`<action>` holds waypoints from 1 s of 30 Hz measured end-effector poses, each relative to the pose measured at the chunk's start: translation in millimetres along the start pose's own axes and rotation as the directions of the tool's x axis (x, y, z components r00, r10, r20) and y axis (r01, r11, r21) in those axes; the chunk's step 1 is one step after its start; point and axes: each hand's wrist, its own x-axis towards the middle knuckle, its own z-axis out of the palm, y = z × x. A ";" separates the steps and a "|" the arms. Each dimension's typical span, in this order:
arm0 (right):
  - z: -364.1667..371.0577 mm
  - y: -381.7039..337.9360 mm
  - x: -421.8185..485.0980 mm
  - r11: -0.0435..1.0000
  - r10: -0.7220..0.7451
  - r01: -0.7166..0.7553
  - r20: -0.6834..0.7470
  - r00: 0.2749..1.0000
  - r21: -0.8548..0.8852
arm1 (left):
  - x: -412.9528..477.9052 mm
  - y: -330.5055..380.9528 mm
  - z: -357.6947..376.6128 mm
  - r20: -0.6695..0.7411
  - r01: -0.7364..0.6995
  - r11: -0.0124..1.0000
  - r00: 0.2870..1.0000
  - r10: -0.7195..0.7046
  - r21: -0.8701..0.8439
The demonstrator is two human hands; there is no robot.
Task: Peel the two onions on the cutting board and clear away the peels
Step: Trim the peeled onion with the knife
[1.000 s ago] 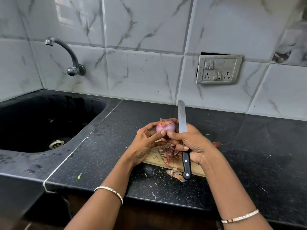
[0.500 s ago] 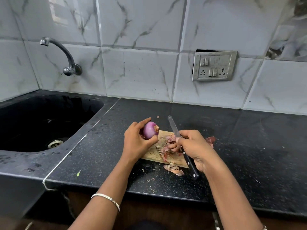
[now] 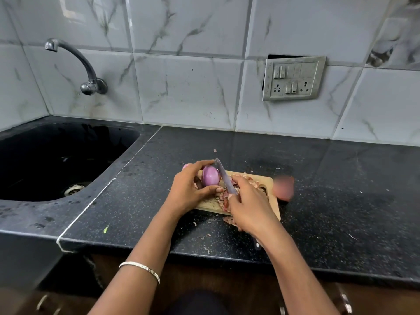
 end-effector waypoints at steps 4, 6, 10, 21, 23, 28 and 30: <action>4.8 -2.3 -5.9 0.997 -0.079 0.080 -0.070 0.994 0.011 | 0.4 -3.5 -0.2 -0.012 -0.014 0.999 1.000 0.013 -0.050; 8.2 -2.3 -6.3 0.996 -0.091 0.089 -0.089 0.992 -0.026 | 0.6 -5.8 0.1 -0.005 -0.016 0.999 1.000 0.016 -0.050; 10.7 -1.3 -5.6 0.990 -0.107 0.096 -0.110 0.988 -0.101 | 1.8 -6.7 -0.5 0.003 -0.009 0.998 1.000 0.009 -0.064; 17.2 -4.8 -4.6 0.975 -0.094 0.060 -0.152 0.984 -0.216 | 3.7 -7.9 0.4 -0.002 0.036 0.997 0.999 -0.036 -0.074; 21.5 -4.3 -3.7 0.967 -0.107 0.061 -0.178 0.978 -0.247 | 3.7 -8.6 0.8 0.001 0.038 0.997 0.999 -0.038 -0.066; 20.7 -9.7 -3.2 0.955 -0.131 0.080 -0.161 0.978 -0.285 | 3.9 -7.7 1.9 -0.008 0.027 0.997 1.000 -0.028 -0.068; 19.1 -11.7 -0.3 0.954 -0.126 0.079 -0.148 0.981 -0.288 | 3.3 -7.8 1.7 -0.005 0.020 0.997 1.000 -0.020 -0.076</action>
